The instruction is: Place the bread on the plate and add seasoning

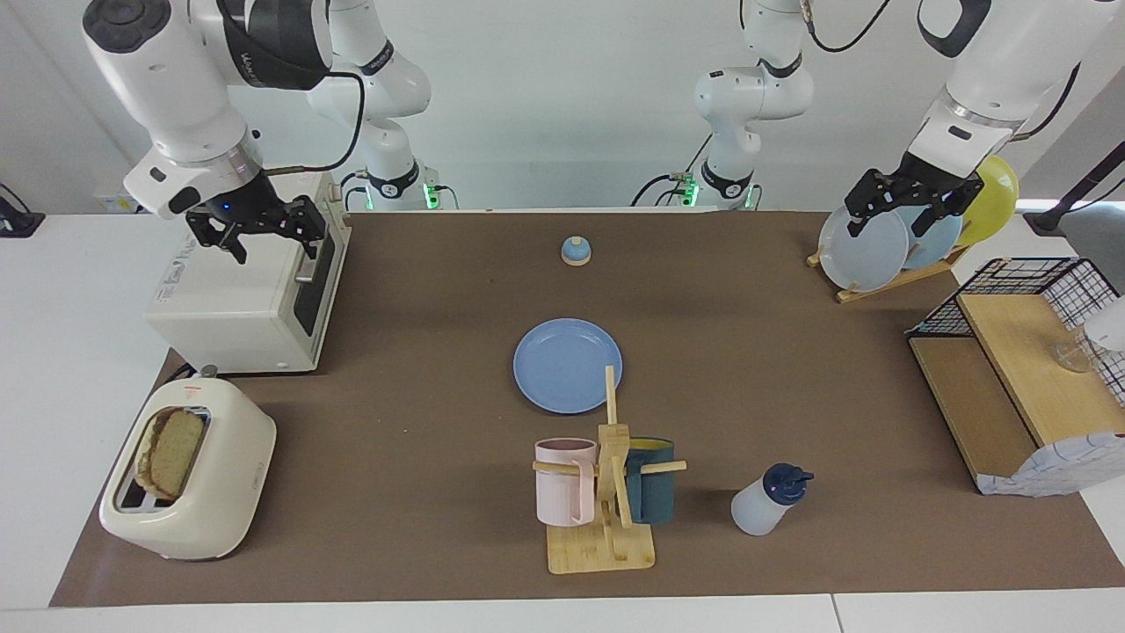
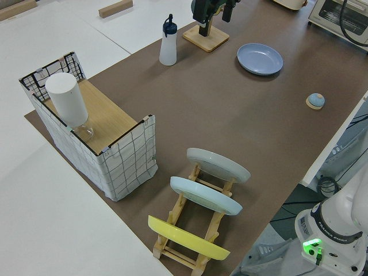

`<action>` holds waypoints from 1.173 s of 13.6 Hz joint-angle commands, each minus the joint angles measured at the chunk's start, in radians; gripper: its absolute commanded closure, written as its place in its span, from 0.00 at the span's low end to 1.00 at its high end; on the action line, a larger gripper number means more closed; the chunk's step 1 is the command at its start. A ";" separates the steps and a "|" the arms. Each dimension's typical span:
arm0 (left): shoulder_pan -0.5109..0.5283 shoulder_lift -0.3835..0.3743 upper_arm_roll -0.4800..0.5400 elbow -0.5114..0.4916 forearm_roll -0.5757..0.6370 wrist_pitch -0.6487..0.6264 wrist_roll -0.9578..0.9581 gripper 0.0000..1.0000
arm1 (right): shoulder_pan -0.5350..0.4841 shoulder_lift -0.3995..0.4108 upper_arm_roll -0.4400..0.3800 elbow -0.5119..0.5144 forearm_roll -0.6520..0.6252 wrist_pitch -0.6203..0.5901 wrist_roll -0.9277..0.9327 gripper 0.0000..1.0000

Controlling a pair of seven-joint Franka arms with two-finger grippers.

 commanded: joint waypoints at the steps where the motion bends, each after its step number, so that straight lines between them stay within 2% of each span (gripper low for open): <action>1: -0.006 -0.019 0.005 -0.017 -0.010 -0.002 0.002 0.00 | -0.007 0.008 0.001 0.016 0.026 -0.013 0.005 0.00; 4: -0.006 -0.019 0.005 -0.017 -0.010 0.003 0.002 0.00 | -0.009 0.008 0.001 0.016 0.027 -0.010 0.005 0.00; 6: -0.002 -0.019 0.005 -0.017 -0.010 -0.006 0.001 0.00 | -0.010 0.012 0.001 0.017 0.026 0.046 0.003 0.00; 10: 0.001 -0.027 0.005 -0.028 -0.012 -0.023 -0.006 0.00 | -0.010 0.017 0.001 0.016 0.026 0.076 0.005 0.00; 11: 0.000 -0.027 0.002 -0.031 -0.012 -0.010 -0.004 0.00 | -0.012 0.029 0.000 0.013 0.022 0.126 0.003 0.00; 13: -0.015 -0.027 0.000 -0.049 -0.015 0.077 0.004 0.00 | -0.056 0.081 0.000 0.010 0.018 0.313 -0.012 0.00; 15: -0.067 -0.047 -0.001 -0.150 -0.015 0.289 0.001 0.00 | -0.076 0.107 -0.002 0.000 0.022 0.500 -0.014 0.00; 16: -0.090 -0.056 -0.001 -0.207 -0.015 0.375 -0.001 0.00 | -0.088 0.126 -0.002 0.002 0.018 0.548 -0.015 0.00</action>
